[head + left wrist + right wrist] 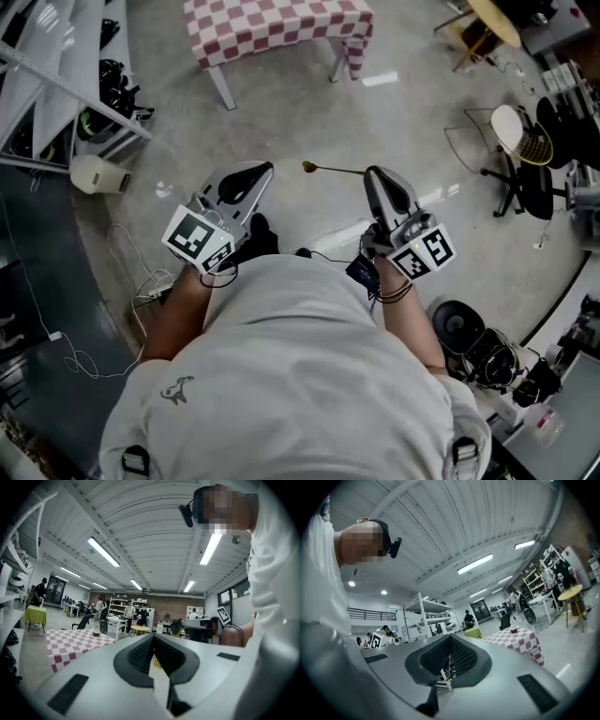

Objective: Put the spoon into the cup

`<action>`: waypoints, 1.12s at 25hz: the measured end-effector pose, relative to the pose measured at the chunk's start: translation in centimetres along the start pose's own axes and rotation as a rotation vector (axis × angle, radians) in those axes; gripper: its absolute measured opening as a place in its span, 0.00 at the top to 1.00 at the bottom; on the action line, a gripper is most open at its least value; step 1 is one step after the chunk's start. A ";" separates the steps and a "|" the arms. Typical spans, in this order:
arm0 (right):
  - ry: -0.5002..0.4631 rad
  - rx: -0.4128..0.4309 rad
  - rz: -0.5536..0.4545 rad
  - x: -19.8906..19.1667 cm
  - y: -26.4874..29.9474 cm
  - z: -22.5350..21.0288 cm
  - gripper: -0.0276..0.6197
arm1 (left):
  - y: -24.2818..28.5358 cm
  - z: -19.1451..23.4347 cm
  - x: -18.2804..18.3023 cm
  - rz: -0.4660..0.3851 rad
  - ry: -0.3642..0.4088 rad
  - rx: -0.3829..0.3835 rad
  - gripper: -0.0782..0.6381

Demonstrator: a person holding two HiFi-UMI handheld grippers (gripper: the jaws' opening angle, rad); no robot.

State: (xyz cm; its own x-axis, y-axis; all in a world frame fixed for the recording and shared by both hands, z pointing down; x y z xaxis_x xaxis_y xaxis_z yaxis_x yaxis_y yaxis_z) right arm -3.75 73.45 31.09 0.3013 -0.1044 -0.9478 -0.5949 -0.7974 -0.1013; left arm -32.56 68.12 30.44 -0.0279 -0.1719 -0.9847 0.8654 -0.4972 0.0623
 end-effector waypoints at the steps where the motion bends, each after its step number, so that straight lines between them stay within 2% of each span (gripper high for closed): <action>1: -0.003 -0.001 0.000 0.0 1.1 -0.1 0.91 | 0.0 1.1 0.2 0.000 0.000 -0.004 0.87; 9: -0.027 -0.023 -0.028 0.7 9.7 0.1 0.91 | -0.7 9.8 2.9 0.008 0.016 -0.050 0.87; 17: -0.008 -0.051 -0.033 0.6 13.7 -1.2 0.91 | -0.2 14.5 3.4 0.019 0.004 -0.048 0.87; 28: 0.032 -0.014 -0.017 1.7 18.5 -8.9 0.91 | 5.3 18.6 4.2 0.019 0.010 0.002 0.87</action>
State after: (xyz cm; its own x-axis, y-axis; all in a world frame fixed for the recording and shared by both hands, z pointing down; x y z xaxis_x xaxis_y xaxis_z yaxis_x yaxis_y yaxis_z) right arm -7.54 53.24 30.26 0.3354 -0.1095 -0.9357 -0.5788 -0.8076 -0.1130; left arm -37.36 48.96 29.66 -0.0069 -0.1729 -0.9849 0.8649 -0.4954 0.0809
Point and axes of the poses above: the fingertips, and each gripper's own axes: y forward along the fingers, z to its left, x out of its top, the point moved 9 cm from there along -y, backward along the fingers, and after that the axes turned 3 degrees about -y, right-handed, at the moved point
